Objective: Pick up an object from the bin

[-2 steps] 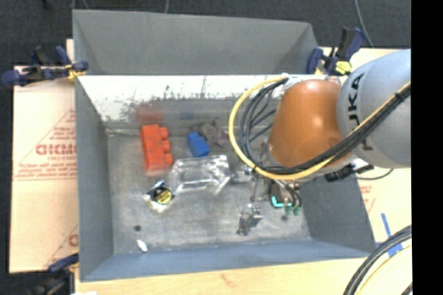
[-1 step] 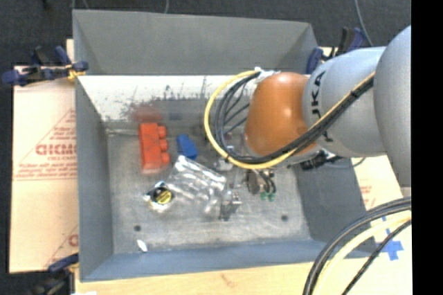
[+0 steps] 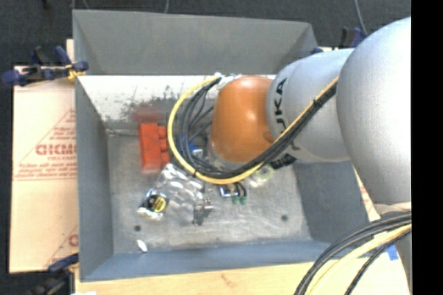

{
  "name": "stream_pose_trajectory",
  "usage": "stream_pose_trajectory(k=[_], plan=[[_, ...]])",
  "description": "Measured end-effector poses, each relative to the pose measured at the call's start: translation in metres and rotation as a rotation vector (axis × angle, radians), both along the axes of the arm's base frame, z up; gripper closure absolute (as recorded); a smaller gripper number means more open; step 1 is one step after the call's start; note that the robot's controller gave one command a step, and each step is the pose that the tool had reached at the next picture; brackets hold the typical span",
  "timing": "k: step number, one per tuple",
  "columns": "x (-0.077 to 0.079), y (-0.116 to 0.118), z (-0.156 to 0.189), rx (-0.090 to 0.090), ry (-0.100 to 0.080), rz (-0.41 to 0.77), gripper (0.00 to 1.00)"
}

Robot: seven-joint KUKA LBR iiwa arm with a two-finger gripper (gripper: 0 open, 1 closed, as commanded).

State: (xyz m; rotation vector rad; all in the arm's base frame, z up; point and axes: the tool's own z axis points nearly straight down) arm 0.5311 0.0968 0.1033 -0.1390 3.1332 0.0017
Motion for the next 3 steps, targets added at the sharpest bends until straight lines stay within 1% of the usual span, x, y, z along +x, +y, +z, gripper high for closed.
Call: stream_pose_trajectory(k=[1, 2, 3], plan=[[0.037, 0.013, 0.006, 0.002, 0.0, -0.098, 0.0], [0.033, 0.006, -0.008, 0.002, -0.005, -0.091, 0.0], [0.023, -0.014, -0.028, 0.007, -0.007, -0.128, 0.0]])
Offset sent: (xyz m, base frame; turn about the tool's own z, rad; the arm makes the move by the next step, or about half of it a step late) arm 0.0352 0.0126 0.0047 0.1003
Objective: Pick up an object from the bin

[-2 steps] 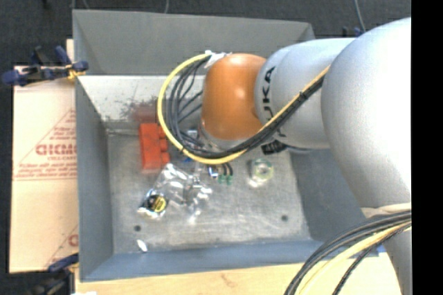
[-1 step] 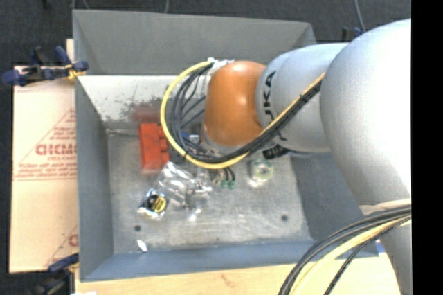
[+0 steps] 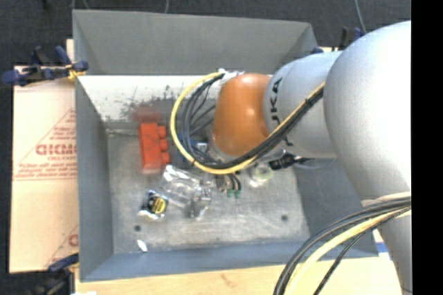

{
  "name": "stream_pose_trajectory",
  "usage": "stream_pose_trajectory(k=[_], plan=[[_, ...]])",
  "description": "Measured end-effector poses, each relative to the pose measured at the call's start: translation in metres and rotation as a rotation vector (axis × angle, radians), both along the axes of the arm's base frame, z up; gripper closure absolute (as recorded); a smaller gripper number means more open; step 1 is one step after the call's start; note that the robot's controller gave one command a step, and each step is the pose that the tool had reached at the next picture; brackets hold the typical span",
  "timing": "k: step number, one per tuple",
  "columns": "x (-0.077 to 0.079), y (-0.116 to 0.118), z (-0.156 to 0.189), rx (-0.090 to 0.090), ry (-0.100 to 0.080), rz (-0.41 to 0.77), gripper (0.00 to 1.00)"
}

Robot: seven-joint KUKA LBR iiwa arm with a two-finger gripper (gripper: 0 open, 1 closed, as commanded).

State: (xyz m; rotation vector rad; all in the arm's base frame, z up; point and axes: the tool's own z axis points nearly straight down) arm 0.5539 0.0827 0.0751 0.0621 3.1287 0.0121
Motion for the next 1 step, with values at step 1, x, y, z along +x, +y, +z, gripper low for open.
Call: stream_pose_trajectory(k=[1], plan=[[0.002, -0.0006, 0.0022, -0.001, -0.006, 0.001, 1.0]])
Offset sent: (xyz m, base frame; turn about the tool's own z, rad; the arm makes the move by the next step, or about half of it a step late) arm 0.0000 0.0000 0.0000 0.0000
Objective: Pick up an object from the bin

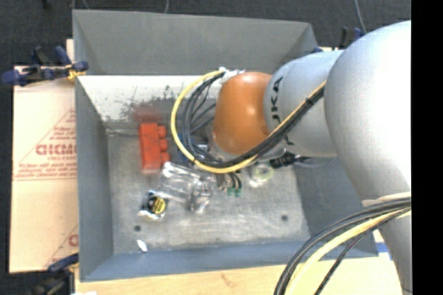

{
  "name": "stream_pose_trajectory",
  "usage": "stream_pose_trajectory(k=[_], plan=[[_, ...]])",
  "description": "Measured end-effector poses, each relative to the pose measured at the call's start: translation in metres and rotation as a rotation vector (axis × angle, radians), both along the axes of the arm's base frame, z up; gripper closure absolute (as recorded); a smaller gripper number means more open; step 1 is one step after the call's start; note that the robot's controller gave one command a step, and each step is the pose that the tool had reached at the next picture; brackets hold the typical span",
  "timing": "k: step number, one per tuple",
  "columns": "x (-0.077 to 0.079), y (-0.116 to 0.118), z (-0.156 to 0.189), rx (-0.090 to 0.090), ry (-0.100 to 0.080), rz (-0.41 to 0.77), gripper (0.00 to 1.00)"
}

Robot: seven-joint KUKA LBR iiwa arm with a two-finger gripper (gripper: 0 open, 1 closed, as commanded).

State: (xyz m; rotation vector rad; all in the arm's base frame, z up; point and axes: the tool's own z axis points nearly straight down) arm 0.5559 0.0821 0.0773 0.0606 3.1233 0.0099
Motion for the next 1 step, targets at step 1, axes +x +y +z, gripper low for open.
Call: stream_pose_trajectory(k=[1], plan=[[0.0007, -0.0004, 0.0261, -0.005, 0.015, 0.002, 1.0]])
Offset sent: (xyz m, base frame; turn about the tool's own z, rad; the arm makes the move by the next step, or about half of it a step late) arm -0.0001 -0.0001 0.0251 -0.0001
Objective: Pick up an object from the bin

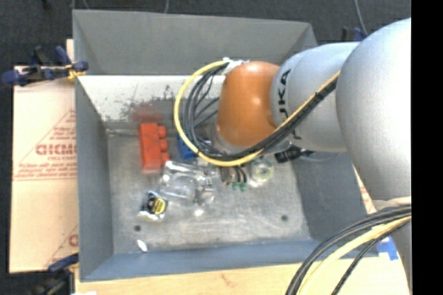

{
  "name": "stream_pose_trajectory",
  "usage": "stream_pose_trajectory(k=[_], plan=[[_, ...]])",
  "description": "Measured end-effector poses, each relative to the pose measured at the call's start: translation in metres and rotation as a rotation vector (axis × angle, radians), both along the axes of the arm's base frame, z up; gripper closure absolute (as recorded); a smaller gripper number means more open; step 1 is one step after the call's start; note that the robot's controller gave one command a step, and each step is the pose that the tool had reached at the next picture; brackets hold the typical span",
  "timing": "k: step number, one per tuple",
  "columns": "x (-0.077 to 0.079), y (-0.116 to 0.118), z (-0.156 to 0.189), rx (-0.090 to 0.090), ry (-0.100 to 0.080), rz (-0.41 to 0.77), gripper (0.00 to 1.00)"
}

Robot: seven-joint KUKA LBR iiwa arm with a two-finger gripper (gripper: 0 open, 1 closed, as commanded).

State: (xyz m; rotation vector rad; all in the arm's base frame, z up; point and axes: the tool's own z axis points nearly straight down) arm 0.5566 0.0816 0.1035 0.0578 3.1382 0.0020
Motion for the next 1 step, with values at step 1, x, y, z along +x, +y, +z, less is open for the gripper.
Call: stream_pose_trajectory(k=[1], plan=[[-0.0001, -0.0002, 0.0106, 0.0, 0.002, 0.001, 1.0]])
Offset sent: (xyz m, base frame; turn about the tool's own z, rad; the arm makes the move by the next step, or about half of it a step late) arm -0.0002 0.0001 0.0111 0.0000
